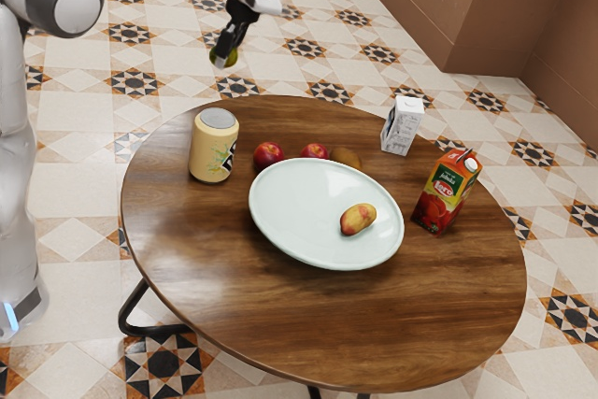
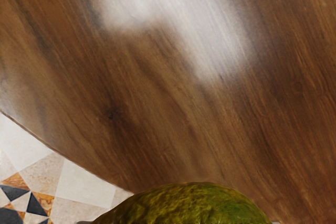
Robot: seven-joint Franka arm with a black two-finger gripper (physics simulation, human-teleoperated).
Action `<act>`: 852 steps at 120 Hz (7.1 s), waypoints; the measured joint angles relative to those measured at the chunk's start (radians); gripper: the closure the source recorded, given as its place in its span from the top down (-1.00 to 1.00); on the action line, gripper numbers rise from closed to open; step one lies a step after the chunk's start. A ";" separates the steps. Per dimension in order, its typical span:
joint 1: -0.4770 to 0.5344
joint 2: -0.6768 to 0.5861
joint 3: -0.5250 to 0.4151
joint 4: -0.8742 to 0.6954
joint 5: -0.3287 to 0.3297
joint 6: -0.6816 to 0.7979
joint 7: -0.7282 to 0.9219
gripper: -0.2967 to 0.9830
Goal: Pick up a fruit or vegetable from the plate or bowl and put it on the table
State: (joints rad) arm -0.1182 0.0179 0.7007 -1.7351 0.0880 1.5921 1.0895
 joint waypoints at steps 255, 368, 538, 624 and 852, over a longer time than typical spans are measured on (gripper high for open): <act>-0.181 0.287 -0.363 0.456 -0.262 -0.176 -0.944 0.54; -0.243 0.401 -0.376 0.377 -0.298 -0.043 -1.263 0.54; -0.302 0.339 -0.364 0.228 -0.253 0.046 -1.366 0.53; -0.290 0.351 -0.365 0.231 -0.253 0.054 -1.381 0.14; 0.652 0.520 -0.909 0.735 0.028 -0.044 -1.367 -0.36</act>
State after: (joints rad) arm 0.5337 0.5382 -0.2078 -1.0001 0.1155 1.5484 -0.2774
